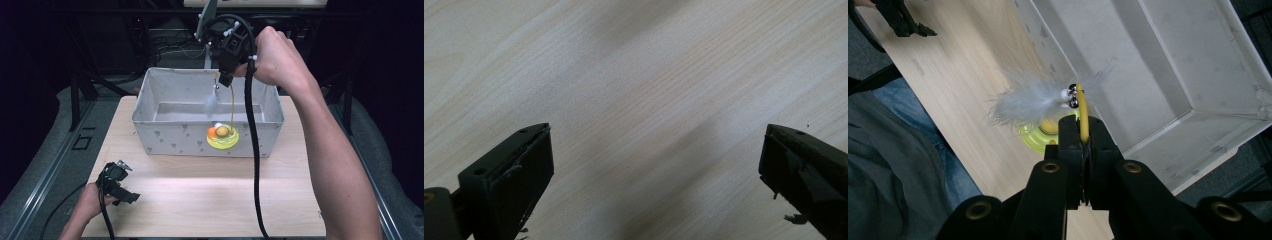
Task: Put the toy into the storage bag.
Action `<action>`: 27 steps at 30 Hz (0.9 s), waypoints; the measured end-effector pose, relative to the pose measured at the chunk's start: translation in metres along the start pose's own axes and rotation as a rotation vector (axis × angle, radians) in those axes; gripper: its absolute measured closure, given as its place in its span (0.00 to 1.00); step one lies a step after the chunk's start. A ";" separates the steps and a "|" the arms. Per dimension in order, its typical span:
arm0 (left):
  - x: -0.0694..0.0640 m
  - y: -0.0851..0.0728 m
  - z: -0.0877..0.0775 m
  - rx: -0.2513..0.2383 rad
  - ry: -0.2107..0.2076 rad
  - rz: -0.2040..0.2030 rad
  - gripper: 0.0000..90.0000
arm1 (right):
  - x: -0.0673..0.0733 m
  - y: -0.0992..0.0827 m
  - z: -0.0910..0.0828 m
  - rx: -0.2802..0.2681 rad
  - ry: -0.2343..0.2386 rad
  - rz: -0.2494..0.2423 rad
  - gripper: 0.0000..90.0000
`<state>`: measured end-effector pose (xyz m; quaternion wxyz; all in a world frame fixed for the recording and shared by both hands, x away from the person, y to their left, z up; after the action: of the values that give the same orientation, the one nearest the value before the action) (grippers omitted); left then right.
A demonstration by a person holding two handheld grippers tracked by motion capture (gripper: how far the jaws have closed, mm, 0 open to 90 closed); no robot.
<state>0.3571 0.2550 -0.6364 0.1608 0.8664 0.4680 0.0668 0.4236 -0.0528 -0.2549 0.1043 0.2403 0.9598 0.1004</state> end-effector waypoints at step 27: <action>-0.001 -0.001 0.000 0.005 -0.005 0.002 0.01 | -0.017 0.021 -0.030 -0.043 -0.053 0.036 0.98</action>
<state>0.3563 0.2549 -0.6369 0.1599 0.8674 0.4669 0.0636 0.4397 -0.0472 -0.2184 0.1328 0.2580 0.9499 0.1164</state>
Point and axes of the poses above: each handheld gripper's, and its own axes: z roughly forward along the jaws, y roughly out of its top, x roughly to its left, the point moved 10 cm from there along z, roughly forward along the jaws, and after that the axes turned 5 degrees about -z, right-handed, at the moved point
